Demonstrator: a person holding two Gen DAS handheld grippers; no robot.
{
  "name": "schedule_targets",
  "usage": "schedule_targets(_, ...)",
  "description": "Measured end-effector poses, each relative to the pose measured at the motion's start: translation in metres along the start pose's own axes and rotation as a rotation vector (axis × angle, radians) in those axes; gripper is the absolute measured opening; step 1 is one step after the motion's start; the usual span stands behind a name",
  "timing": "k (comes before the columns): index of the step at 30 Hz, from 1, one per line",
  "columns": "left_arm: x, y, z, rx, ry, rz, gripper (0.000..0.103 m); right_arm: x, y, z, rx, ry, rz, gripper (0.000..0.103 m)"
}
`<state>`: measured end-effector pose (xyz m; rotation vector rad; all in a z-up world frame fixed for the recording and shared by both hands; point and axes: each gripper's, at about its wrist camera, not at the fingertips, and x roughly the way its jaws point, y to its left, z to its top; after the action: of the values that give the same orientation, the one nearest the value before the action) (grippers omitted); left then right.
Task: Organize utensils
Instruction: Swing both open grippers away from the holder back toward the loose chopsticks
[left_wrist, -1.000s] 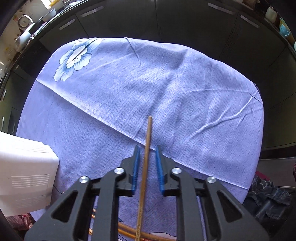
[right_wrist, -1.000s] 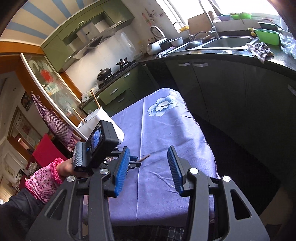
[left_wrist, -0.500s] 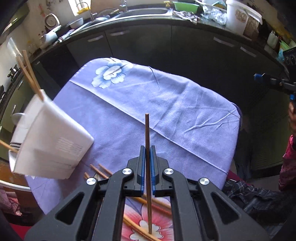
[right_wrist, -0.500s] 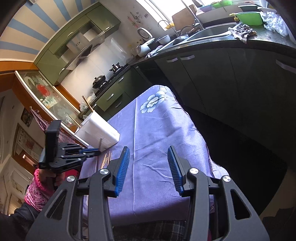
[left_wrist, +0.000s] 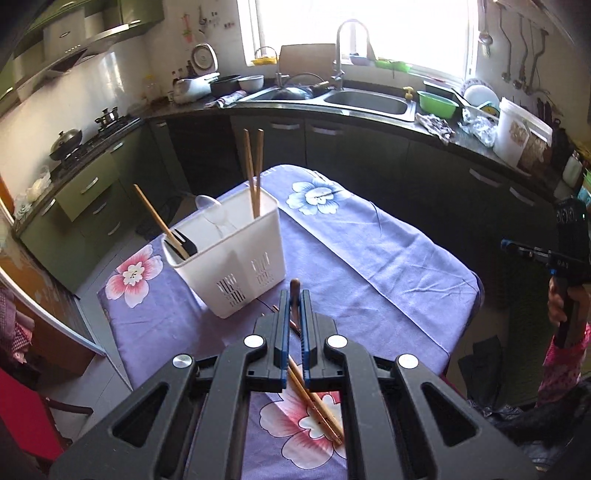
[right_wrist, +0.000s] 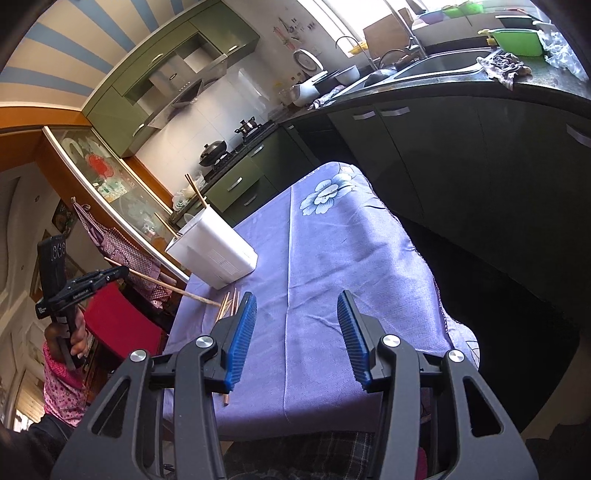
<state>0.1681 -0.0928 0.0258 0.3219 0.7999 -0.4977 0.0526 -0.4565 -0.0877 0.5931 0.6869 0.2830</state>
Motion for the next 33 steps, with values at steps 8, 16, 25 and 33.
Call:
schedule_targets(8,-0.043,0.037,0.055,-0.083,-0.097,0.064,0.005,0.015,0.006,-0.006,-0.016,0.037,0.014,0.046)
schedule_targets(16,-0.067,0.058,0.111,-0.118,-0.173,0.15,0.005,0.023,0.002,-0.006,-0.002,0.053,0.011,0.046)
schedule_targets(25,-0.044,0.079,0.147,-0.149,-0.175,0.205,0.005,0.022,-0.008,-0.005,0.021,0.052,0.009,0.046)
schedule_targets(33,0.01,0.09,0.135,-0.177,-0.092,0.197,0.005,0.029,-0.01,-0.006,0.022,0.07,0.01,0.046)
